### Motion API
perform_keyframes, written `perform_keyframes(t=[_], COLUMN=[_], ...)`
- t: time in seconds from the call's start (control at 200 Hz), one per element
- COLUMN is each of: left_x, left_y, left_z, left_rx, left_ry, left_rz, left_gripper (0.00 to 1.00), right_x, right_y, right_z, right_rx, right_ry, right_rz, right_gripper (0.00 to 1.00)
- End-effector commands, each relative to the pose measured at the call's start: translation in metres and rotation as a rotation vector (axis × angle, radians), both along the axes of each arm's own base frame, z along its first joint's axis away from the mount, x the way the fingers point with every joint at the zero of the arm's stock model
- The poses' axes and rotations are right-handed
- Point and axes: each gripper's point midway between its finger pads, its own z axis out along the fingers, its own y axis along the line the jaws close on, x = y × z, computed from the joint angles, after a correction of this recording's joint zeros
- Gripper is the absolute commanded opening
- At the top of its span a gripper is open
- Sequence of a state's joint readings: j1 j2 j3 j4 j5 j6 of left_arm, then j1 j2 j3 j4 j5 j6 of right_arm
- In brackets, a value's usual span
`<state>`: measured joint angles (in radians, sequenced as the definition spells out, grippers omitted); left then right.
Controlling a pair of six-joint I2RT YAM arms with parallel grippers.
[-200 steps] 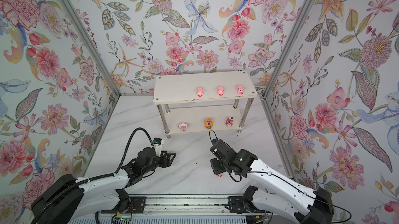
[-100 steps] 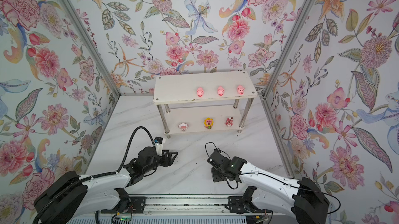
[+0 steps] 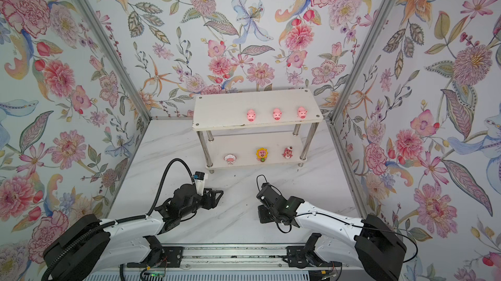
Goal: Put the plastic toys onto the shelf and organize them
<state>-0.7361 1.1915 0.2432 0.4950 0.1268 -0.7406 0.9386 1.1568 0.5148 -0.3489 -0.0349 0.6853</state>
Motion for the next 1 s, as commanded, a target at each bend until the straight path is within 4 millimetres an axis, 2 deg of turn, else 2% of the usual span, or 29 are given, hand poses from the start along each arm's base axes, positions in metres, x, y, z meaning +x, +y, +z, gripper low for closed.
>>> perform_keyframes(t=[0.0, 0.105, 0.18, 0.31, 0.395, 0.49, 0.576, 0.741, 0.826, 0.896, 0.996], left_x=[0.006, 0.007, 0.009, 0.01, 0.01, 0.009, 0.01, 0.011, 0.011, 0.012, 0.013], left_y=[-0.003, 0.0, 0.001, 0.003, 0.004, 0.008, 0.01, 0.011, 0.009, 0.009, 0.009], left_z=[0.009, 0.009, 0.01, 0.01, 0.01, 0.009, 0.009, 0.01, 0.01, 0.01, 0.012], left_rx=[-0.008, -0.005, -0.008, -0.006, -0.008, 0.001, 0.002, -0.001, -0.005, -0.005, -0.007], left_ry=[-0.032, -0.034, -0.034, -0.033, -0.03, -0.031, -0.032, -0.033, -0.029, -0.027, -0.029], left_rz=[-0.002, 0.004, 0.012, 0.013, 0.017, 0.022, 0.029, 0.033, 0.026, 0.025, 0.027], left_gripper=[0.73, 0.73, 0.73, 0.73, 0.73, 0.73, 0.73, 0.73, 0.73, 0.73, 0.73], right_x=[0.004, 0.004, 0.005, 0.003, -0.001, -0.004, -0.005, 0.003, 0.005, 0.008, 0.008], right_y=[0.056, 0.088, 0.104, 0.119, 0.122, 0.116, 0.107, 0.077, 0.061, 0.049, 0.043], right_z=[0.031, 0.047, 0.047, 0.023, 0.007, -0.009, -0.014, -0.025, -0.03, -0.033, -0.03], right_rx=[0.259, 0.406, 0.462, 0.456, 0.452, 0.424, 0.407, 0.328, 0.264, 0.206, 0.194], right_ry=[-0.011, -0.002, 0.013, 0.074, 0.118, 0.145, 0.151, 0.145, 0.131, 0.116, 0.101], right_rz=[0.067, 0.111, 0.138, 0.159, 0.162, 0.151, 0.133, 0.073, 0.055, 0.035, 0.028], right_gripper=[0.22, 0.22, 0.22, 0.22, 0.21, 0.21, 0.21, 0.25, 0.3, 0.42, 0.5])
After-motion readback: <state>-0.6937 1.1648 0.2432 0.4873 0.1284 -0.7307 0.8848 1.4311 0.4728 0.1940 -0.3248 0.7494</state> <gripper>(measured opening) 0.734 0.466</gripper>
